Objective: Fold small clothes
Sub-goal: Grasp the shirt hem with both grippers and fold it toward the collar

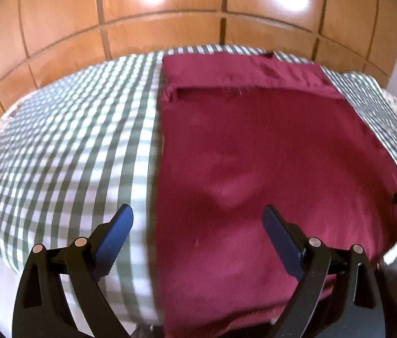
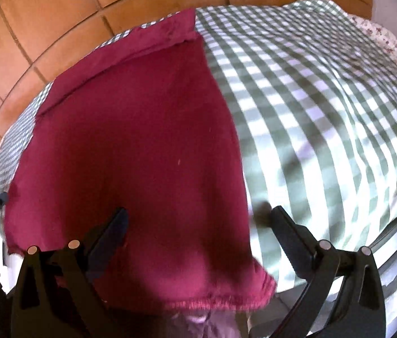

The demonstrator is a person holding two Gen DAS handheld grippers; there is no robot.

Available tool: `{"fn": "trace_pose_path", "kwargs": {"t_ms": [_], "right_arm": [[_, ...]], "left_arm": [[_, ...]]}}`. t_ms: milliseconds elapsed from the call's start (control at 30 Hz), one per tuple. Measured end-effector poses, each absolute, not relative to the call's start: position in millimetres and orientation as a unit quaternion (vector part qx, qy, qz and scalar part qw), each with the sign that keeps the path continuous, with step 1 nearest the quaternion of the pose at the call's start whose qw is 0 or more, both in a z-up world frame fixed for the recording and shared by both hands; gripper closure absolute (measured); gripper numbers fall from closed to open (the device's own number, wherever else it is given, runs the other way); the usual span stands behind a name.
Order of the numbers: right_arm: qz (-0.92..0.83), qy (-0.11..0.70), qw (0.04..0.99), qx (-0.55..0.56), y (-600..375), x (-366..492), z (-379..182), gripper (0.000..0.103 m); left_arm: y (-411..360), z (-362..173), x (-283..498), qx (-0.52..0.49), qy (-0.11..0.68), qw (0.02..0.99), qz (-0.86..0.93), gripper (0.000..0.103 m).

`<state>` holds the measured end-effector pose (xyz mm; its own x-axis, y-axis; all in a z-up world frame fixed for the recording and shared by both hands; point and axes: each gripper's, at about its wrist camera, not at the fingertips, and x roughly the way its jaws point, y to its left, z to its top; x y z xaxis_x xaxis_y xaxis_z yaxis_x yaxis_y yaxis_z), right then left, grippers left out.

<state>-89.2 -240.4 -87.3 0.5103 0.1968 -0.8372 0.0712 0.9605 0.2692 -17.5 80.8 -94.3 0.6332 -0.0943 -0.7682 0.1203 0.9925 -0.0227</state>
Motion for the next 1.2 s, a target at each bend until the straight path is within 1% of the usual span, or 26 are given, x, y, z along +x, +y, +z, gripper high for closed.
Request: {"fn": "trace_pose_path", "kwargs": {"t_ms": [67,100,133,167,200,233,267,300,333,367,400,433,567,633,767,933,1067,1100,1133,1167,1200], "right_arm": [[0.052,0.501,0.849,0.157,-244.6,-97.3,-88.3,0.005],[0.06,0.504,0.845,0.165,-245.9,-101.2,-88.8,0.007],[0.065,0.507,0.842,0.171,-246.2,-103.5,-89.2,0.015],[0.07,0.513,0.838,0.174,-245.9,-106.2,-90.1,0.024],[0.074,0.517,0.835,0.172,-244.8,-107.4,-90.5,0.029],[0.077,0.519,0.834,0.17,-243.5,-107.8,-90.8,0.041],[0.083,0.523,0.832,0.166,-241.6,-107.9,-91.4,0.054],[0.09,0.525,0.831,0.161,-239.1,-108.5,-91.7,0.059],[0.095,0.526,0.831,0.151,-235.4,-108.4,-90.4,0.069],[0.102,0.526,0.832,0.142,-232.2,-108.6,-87.5,0.079],[0.109,0.525,0.833,0.137,-230.1,-109.2,-83.1,0.082],[0.115,0.522,0.834,0.137,-229.5,-109.3,-78.7,0.085],[0.154,0.489,0.843,0.164,-234.7,-107.2,-49.3,0.091],[0.174,0.463,0.848,0.189,-238.1,-100.2,-32.0,0.091],[0.188,0.431,0.855,0.218,-239.3,-70.4,-14.8,0.091],[0.152,0.419,0.857,0.259,-255.0,-7.3,-19.2,0.092],[0.107,0.421,0.86,0.268,-264.5,48.1,-24.8,0.092],[0.105,0.415,0.861,0.273,-266.7,60.7,-25.2,0.09],[0.106,0.41,0.862,0.28,-270.9,64.3,-25.5,0.077],[0.106,0.406,0.86,0.292,-276.4,66.7,-25.3,0.041],[0.104,0.396,0.859,0.308,-281.8,65.0,-23.3,0.027]], "left_arm": [[90.9,-98.0,-25.0,-0.001,0.446,0.89,-0.089,0.011],[94.4,-99.5,-28.8,-0.013,0.455,0.885,-0.104,0.018],[98.7,-101.6,-33.2,-0.028,0.464,0.877,-0.121,0.022],[103.4,-106.1,-38.8,-0.045,0.48,0.865,-0.142,0.03],[105.4,-111.2,-43.7,-0.054,0.493,0.854,-0.156,0.033],[105.3,-114.2,-46.5,-0.057,0.498,0.85,-0.162,0.038],[105.1,-117.7,-51.6,-0.062,0.5,0.847,-0.171,0.046],[104.4,-120.0,-54.3,-0.066,0.503,0.843,-0.178,0.06],[103.0,-121.3,-55.7,-0.067,0.505,0.841,-0.183,0.069],[101.9,-120.9,-56.1,-0.068,0.504,0.841,-0.184,0.086],[102.3,-118.3,-56.3,-0.069,0.501,0.842,-0.186,0.093],[104.3,-114.4,-56.3,-0.076,0.496,0.844,-0.19,0.093],[119.8,-90.8,-54.6,-0.131,0.463,0.848,-0.222,0.094],[126.6,-79.2,-50.1,-0.164,0.447,0.847,-0.238,0.094],[133.6,-61.9,-28.9,-0.21,0.42,0.845,-0.256,0.094],[135.7,-51.0,21.5,-0.242,0.408,0.844,-0.253,0.094],[134.5,-50.0,78.1,-0.259,0.408,0.847,-0.223,0.094],[134.9,-49.9,90.1,-0.262,0.409,0.849,-0.207,0.093],[136.6,-50.6,101.5,-0.264,0.411,0.851,-0.191,0.091],[140.4,-52.0,112.6,-0.273,0.414,0.851,-0.174,0.079],[144.6,-53.2,116.7,-0.282,0.415,0.85,-0.165,0.056]]}}
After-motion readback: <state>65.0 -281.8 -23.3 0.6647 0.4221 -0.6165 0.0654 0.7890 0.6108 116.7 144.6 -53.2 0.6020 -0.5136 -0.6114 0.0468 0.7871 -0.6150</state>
